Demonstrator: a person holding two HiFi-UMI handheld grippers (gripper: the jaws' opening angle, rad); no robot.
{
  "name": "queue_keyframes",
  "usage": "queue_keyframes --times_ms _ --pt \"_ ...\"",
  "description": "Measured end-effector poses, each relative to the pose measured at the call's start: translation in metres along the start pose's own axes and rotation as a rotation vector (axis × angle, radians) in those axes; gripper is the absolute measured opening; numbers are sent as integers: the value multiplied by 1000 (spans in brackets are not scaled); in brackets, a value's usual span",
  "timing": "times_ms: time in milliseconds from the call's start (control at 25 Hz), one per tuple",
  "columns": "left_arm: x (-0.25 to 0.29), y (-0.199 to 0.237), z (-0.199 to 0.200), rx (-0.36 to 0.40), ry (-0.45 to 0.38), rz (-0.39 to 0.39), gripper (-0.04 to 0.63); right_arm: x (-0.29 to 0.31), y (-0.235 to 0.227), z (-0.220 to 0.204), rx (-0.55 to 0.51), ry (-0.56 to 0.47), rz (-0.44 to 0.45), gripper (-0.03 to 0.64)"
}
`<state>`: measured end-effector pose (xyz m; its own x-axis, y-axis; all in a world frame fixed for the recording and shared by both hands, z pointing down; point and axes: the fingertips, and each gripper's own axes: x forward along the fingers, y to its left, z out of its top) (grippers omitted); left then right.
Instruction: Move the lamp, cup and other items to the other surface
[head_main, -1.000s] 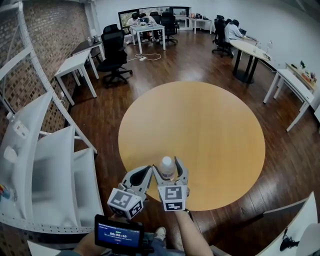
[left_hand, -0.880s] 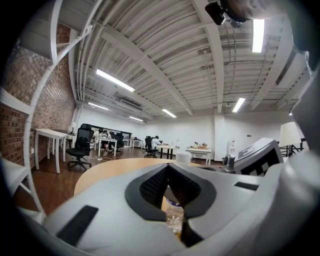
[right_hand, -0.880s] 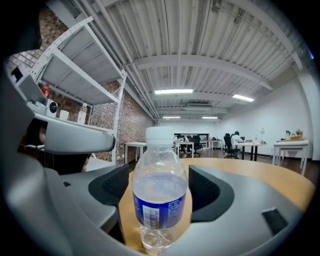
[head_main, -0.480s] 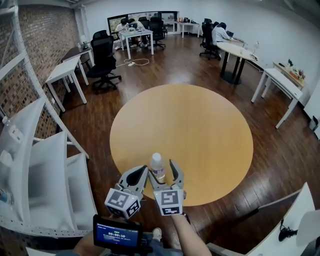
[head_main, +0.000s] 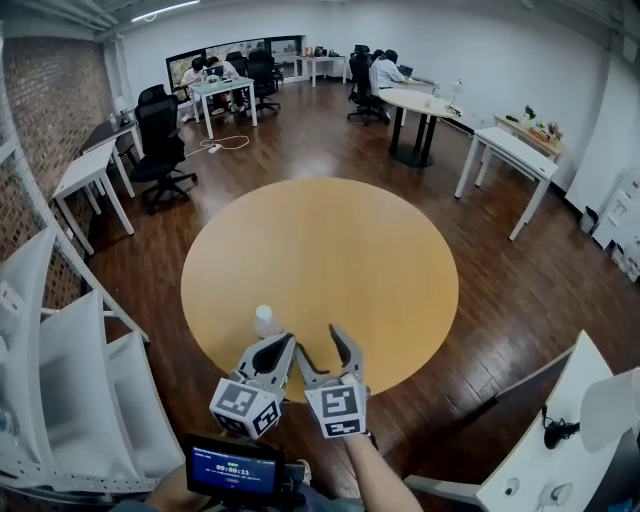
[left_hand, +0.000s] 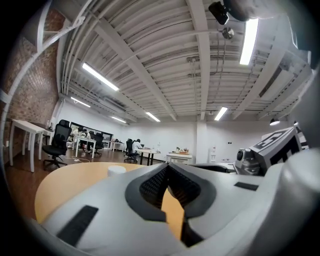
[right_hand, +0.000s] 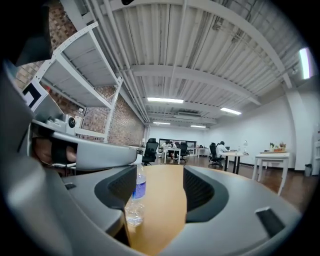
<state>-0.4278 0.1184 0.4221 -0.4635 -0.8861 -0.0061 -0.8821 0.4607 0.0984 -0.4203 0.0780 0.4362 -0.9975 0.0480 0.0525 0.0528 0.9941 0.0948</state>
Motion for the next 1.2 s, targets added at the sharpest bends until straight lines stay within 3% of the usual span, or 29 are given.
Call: queue_keyframes --times_ms 240,640,920,1200 --pt "27 -60 -3 -10 6 -114 6 -51 -48 0 24 7 -121 191" --pt "66 -167 -5 -32 9 -298 6 -146 -117 8 13 4 -290 135" --pt "81 -244 -1 -13 40 -441 6 -212 -157 14 29 -9 -424 41" --pt "84 -306 -5 0 38 -580 5 -272 -185 17 42 -21 -549 29"
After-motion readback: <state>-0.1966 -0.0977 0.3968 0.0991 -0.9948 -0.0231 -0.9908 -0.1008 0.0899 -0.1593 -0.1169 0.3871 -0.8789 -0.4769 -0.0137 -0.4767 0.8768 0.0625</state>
